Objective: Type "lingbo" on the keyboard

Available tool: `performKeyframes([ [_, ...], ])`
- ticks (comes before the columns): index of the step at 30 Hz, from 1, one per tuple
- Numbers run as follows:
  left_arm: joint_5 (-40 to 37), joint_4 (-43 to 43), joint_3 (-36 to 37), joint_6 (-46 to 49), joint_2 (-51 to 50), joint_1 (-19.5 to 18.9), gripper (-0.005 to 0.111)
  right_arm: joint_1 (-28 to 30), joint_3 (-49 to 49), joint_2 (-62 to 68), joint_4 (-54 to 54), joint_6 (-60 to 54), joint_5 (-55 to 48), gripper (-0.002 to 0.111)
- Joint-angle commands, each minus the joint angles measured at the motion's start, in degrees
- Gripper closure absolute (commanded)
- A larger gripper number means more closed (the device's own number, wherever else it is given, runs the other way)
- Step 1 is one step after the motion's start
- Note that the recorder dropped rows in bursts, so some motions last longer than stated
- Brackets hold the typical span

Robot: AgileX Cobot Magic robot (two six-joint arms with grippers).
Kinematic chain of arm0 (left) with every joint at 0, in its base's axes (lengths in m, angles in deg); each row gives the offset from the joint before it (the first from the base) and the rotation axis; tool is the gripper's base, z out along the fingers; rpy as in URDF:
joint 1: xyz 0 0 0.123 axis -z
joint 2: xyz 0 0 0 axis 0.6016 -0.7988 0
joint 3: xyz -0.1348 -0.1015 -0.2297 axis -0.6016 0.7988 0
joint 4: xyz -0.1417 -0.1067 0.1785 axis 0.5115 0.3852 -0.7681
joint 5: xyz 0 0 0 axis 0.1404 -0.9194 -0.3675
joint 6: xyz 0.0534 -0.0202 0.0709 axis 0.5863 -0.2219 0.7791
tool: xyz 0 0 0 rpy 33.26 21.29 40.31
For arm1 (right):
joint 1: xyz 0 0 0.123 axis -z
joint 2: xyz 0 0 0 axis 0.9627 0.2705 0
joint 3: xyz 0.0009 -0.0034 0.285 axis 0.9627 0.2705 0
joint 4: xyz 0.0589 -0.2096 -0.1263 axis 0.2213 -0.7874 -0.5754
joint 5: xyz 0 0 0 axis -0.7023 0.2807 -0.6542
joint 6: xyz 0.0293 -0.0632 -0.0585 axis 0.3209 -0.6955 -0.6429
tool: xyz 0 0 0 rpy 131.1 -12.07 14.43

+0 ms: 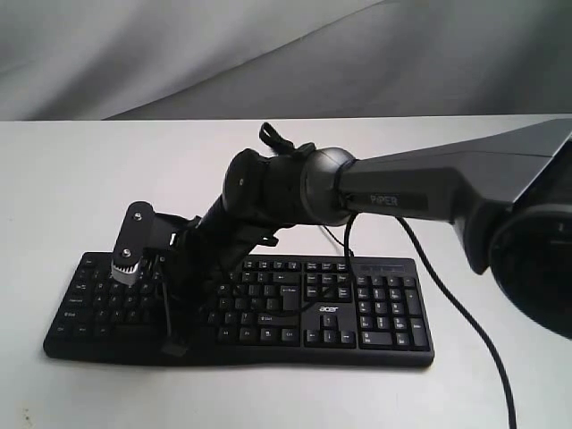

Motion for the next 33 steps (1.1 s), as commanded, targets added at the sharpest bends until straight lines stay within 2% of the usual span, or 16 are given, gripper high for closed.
performKeyframes([
  [1,0.5,0.0,0.3,-0.1,0.3,0.4,0.106,-0.2,0.3,-0.2,0.0,-0.6,0.0,0.108],
  [10,0.5,0.0,0.3,-0.1,0.3,0.4,0.106,2.1,0.3,-5.7,-3.3,3.0,-0.2,0.108],
  [13,0.5,0.0,0.3,-0.1,0.3,0.4,0.106,5.2,1.1,-5.8,-5.0,6.4,-4.0,0.108],
  [16,0.5,0.0,0.3,-0.1,0.3,0.4,0.106,6.7,5.9,-7.7,-4.5,6.3,-0.8,0.108],
  [19,0.5,0.0,0.3,-0.1,0.3,0.4,0.106,7.2,10.7,-10.1,-0.5,1.6,4.5,0.108],
  [33,0.5,0.0,0.3,-0.1,0.3,0.4,0.106,7.7,11.0,-8.4,1.1,-0.2,4.6,0.108],
])
